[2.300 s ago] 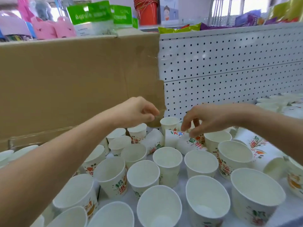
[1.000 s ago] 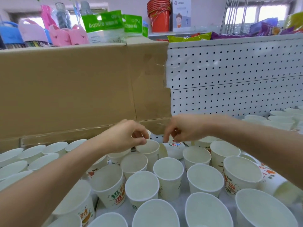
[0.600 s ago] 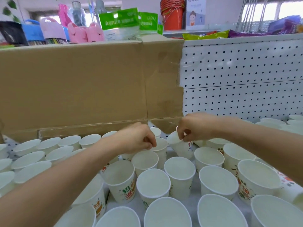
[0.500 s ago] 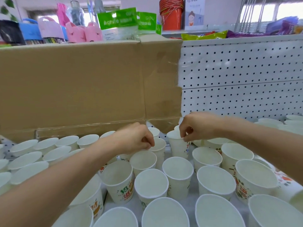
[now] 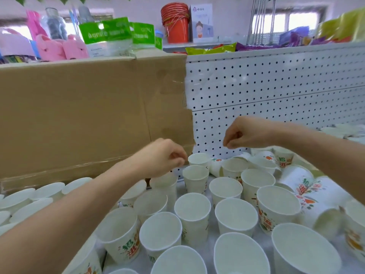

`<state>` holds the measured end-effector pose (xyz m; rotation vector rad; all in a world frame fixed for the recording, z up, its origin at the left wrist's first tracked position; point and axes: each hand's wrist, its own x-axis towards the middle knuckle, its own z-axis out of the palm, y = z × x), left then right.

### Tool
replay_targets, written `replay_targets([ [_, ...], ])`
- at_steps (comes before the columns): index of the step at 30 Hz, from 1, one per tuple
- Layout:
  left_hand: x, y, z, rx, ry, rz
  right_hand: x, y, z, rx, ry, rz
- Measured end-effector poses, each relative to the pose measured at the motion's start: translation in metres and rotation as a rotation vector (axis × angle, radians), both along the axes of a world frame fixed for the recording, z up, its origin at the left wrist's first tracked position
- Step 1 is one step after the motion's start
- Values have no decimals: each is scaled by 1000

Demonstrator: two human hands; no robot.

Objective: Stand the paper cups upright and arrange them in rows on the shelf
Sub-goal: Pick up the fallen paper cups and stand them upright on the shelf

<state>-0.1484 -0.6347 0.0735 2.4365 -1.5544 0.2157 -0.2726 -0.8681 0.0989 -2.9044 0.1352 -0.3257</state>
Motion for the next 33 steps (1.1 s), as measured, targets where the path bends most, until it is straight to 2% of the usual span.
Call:
replay_targets([
  [9,11,-80,-19,228,56,32,31,-30,-32,-94,135,3],
  [13,12,-81,-18,380,-46,124,59,-31,-41,-137,257,-57],
  [19,17,-70,-19,422,-81,227,50,-34,-32,-76,278,77],
  [22,18,-70,-19,369,-119,298,39,-35,-29,-31,280,136],
  [25,13,-84,-17,173,-210,180,33,-37,-30,-111,312,139],
  [27,7,-97,-16,120,-152,62,32,-40,-32,-138,303,141],
  [30,1,-117,-18,258,-38,-53,30,-43,-34,-145,312,136],
  [33,0,-137,-21,357,-37,-44,23,-45,-32,-89,341,137],
])
